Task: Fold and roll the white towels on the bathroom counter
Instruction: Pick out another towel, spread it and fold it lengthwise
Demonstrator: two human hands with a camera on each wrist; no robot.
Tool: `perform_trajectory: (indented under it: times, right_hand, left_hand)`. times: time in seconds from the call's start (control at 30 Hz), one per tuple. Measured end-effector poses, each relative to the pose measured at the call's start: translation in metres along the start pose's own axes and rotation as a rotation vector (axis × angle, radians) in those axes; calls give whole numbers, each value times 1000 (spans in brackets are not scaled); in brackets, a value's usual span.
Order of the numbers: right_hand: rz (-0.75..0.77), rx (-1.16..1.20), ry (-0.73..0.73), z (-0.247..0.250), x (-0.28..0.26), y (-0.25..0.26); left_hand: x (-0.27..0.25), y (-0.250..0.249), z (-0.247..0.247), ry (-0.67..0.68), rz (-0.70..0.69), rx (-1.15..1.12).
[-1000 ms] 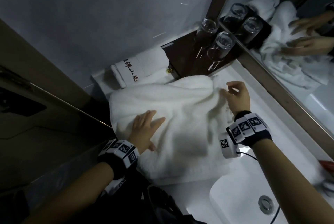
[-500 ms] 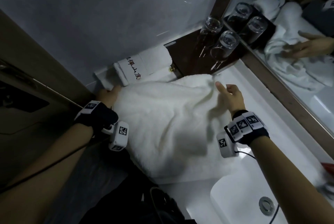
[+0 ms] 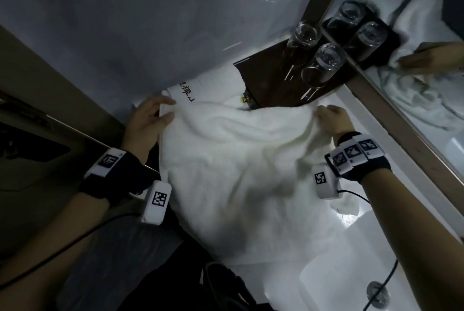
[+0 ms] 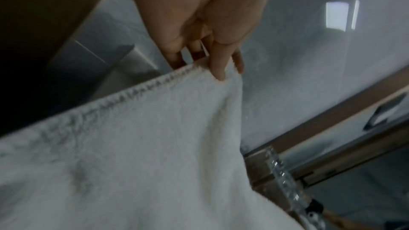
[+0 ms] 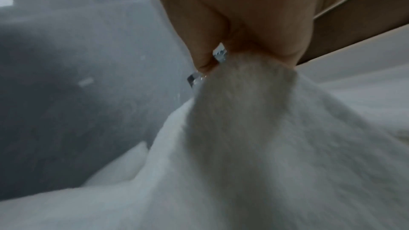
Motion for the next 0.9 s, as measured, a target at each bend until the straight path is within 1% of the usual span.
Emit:
perform_trajectory:
  times: [0.07, 0.13, 0.2, 0.27, 0.3, 0.37, 0.4, 0.47, 0.53, 0.63, 0.7, 0.73, 0.8, 0.9]
  right_hand:
    - [55, 143, -61, 15, 0, 5]
    - [144, 257, -91, 26, -2, 15]
    - [233, 304, -114, 34, -3, 26]
    - [275, 283, -80, 32, -1, 34]
    - [259, 248, -53, 28, 1, 35]
    - [165, 158, -31, 23, 7, 24]
    - [120, 86, -43, 22, 7, 17]
    - [94, -70, -113, 23, -4, 4]
    - [137, -130, -169, 20, -24, -7]
    - [296, -168, -192, 0, -63, -19]
    - [347, -199, -196, -15, -86, -30]
    - [345, -205, -188, -22, -95, -38]
    - [313, -219, -194, -29, -110, -59]
    - [208, -230, -257, -22, -122, -93]
  left_hand:
    - [8, -14, 6, 15, -61, -52]
    - [17, -27, 6, 55, -98, -19]
    - [26, -37, 7, 66, -121, 56]
    - [35, -38, 7, 46, -108, 130]
    - [39, -36, 5, 37, -88, 178]
    - [42, -26, 5, -2, -21, 301]
    - [41, -19, 8, -36, 24, 366]
    - [31, -1, 14, -82, 117, 487]
    - [10, 14, 9, -74, 161, 611]
    - [-32, 25, -17, -57, 118, 777]
    - [-56, 33, -35, -21, 98, 853]
    - [-66, 41, -40, 10, 113, 869]
    - [-81, 61, -40, 39, 199, 842]
    - [-98, 97, -25, 16, 409, 672]
Point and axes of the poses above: each hand's wrist, its own x-axis towards the middle knuckle, its own z-axis out of the back of the hand, y = z × x, the point moved 9 cm from there along x, towards the middle knuckle, and after that the axes turned 11 degrees about y, right-handed, at the moved point
